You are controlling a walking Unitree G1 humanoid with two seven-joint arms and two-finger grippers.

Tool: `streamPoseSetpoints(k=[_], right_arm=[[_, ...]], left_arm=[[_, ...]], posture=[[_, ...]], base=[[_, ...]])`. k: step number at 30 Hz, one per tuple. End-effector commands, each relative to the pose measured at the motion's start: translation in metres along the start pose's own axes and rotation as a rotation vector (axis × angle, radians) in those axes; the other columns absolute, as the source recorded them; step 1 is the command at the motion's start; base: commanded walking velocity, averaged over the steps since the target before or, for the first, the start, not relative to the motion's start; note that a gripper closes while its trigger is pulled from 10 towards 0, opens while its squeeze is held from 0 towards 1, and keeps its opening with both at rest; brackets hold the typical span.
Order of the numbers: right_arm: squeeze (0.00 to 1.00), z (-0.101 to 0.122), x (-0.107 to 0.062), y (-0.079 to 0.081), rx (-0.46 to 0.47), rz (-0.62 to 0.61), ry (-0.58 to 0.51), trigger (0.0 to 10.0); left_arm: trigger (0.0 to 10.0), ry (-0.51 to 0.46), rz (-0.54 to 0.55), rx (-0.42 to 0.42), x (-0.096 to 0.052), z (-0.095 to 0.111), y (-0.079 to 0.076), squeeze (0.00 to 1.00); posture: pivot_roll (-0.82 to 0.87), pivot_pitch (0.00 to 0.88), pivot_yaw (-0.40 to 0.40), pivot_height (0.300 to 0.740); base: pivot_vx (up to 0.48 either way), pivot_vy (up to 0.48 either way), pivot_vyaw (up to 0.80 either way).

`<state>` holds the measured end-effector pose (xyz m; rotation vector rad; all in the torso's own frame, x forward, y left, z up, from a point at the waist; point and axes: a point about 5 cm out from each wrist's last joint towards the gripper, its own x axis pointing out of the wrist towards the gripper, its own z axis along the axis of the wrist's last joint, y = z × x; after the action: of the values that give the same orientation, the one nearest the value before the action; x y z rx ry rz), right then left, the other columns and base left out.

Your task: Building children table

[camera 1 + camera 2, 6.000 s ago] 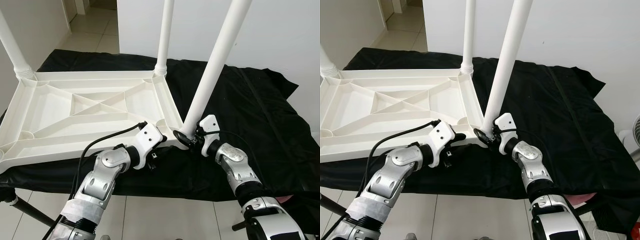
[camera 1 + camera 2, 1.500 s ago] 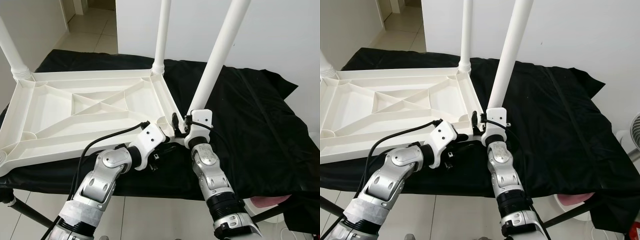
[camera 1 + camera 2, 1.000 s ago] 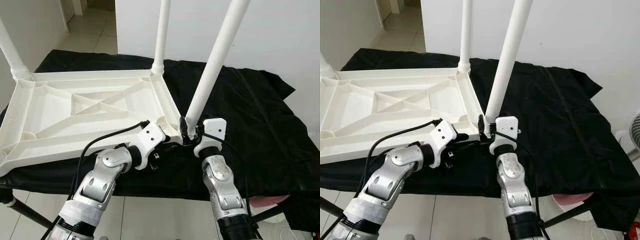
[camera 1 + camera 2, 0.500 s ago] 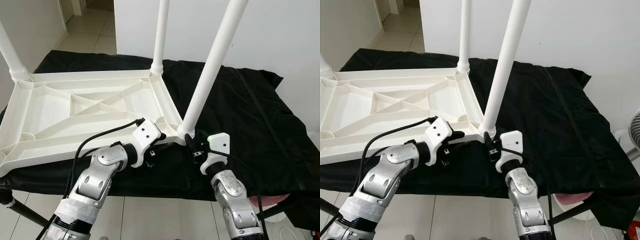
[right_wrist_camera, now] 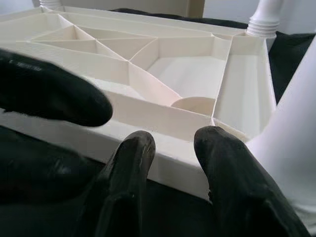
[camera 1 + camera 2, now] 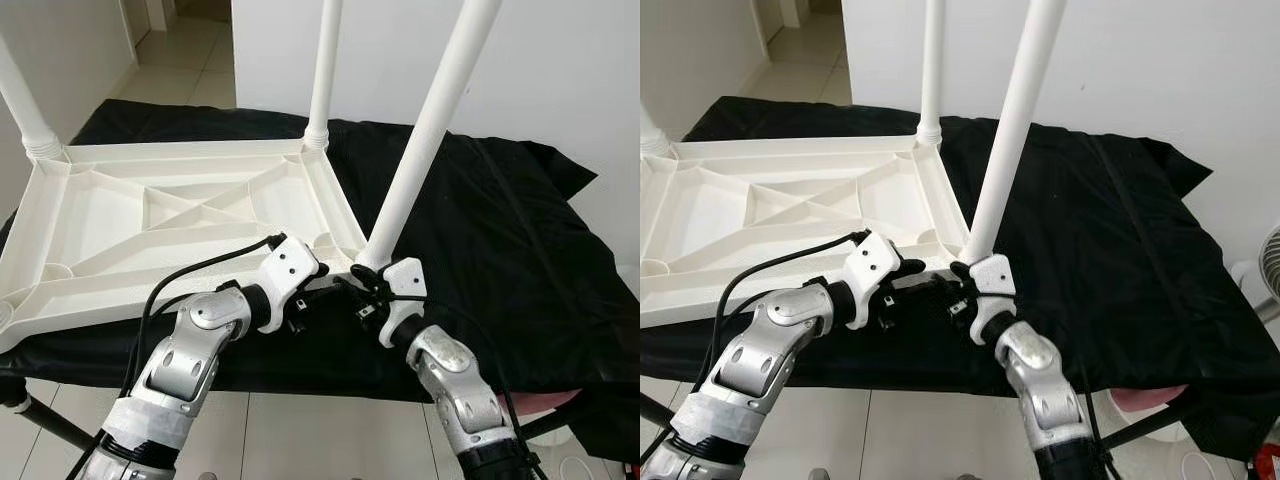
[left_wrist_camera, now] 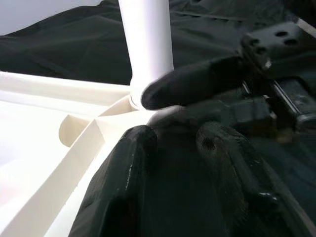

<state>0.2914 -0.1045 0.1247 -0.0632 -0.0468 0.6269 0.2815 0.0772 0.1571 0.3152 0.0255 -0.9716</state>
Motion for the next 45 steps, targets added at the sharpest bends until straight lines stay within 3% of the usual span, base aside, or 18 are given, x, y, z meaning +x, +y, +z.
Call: streamPoseSetpoints(k=[1, 3, 5, 8, 11, 14, 16, 20, 26, 35, 45], right_arm=[[0.0, -0.004, 0.002, -0.015, -0.016, -0.011, 0.021, 10.0], [0.0, -0.004, 0.002, -0.015, -0.016, -0.011, 0.021, 10.0], [0.0, -0.002, 0.008, -0.03, -0.04, -0.024, 0.031, 10.0], [0.0, -0.001, 0.01, -0.037, -0.046, -0.032, 0.038, 10.0], [0.0, 0.004, 0.013, -0.056, -0.068, -0.084, 0.044, 10.0], [0.0, 0.006, 0.013, -0.064, -0.075, -0.112, 0.043, 10.0], [0.0, 0.005, 0.012, -0.073, -0.071, -0.149, 0.039, 10.0], [0.0, 0.001, 0.01, -0.07, -0.057, -0.151, 0.031, 10.0], [0.0, -0.003, 0.003, -0.053, 0.004, -0.124, -0.011, 10.0], [0.0, 0.01, -0.003, -0.041, 0.026, -0.074, -0.094, 10.0], [0.0, 0.023, -0.011, -0.047, 0.014, -0.118, -0.154, 10.0]], left_arm=[[10.0, 0.043, 0.12, -0.01, 0.001, -0.01, 0.004, 0.0], [10.0, 0.043, 0.12, -0.01, 0.001, -0.01, 0.004, 0.0], [10.0, 0.075, 0.177, 0.007, 0.001, -0.015, 0.008, 0.0], [10.0, 0.098, 0.206, 0.021, 0.001, -0.017, 0.012, 0.0], [10.0, 0.161, 0.303, 0.051, 0.0, -0.024, 0.027, 0.0], [10.0, 0.184, 0.356, 0.073, -0.002, -0.026, 0.036, 0.0], [10.0, 0.207, 0.454, 0.106, -0.006, -0.026, 0.051, 0.0], [10.0, 0.209, 0.53, 0.115, -0.01, -0.024, 0.061, 0.0], [10.0, 0.234, 0.589, 0.091, -0.017, -0.029, 0.073, 0.0], [10.0, 0.328, 0.557, 0.092, -0.015, -0.049, 0.072, 0.0], [10.0, 0.381, 0.506, 0.067, -0.005, -0.06, 0.081, 0.0]], posture=[[0.05, 0.019, -0.095, 0.74], [0.05, 0.019, -0.095, 0.74], [0.05, 0.021, -0.097, 0.74], [0.05, 0.021, -0.097, 0.74], [0.05, 0.023, -0.096, 0.74], [0.04, 0.022, -0.088, 0.74], [0.03, 0.022, -0.083, 0.74], [0.03, 0.023, -0.078, 0.74], [0.02, 0.028, -0.072, 0.74], [0.0, 0.026, -0.06, 0.74], [-0.03, 0.0, -0.039, 0.74]], base=[[0.0, 0.0, 0.0], [0.0, 0.0, 0.0], [0.0, 0.0, 0.0], [0.0, 0.0, 0.0], [0.0, 0.0, 0.0], [0.0, 0.0, 0.0], [0.0, 0.0, 0.0], [0.0, 0.0, 0.0], [0.0, 0.0, 0.0], [0.0, 0.0, 0.0], [0.0, 0.0, 0.0]])
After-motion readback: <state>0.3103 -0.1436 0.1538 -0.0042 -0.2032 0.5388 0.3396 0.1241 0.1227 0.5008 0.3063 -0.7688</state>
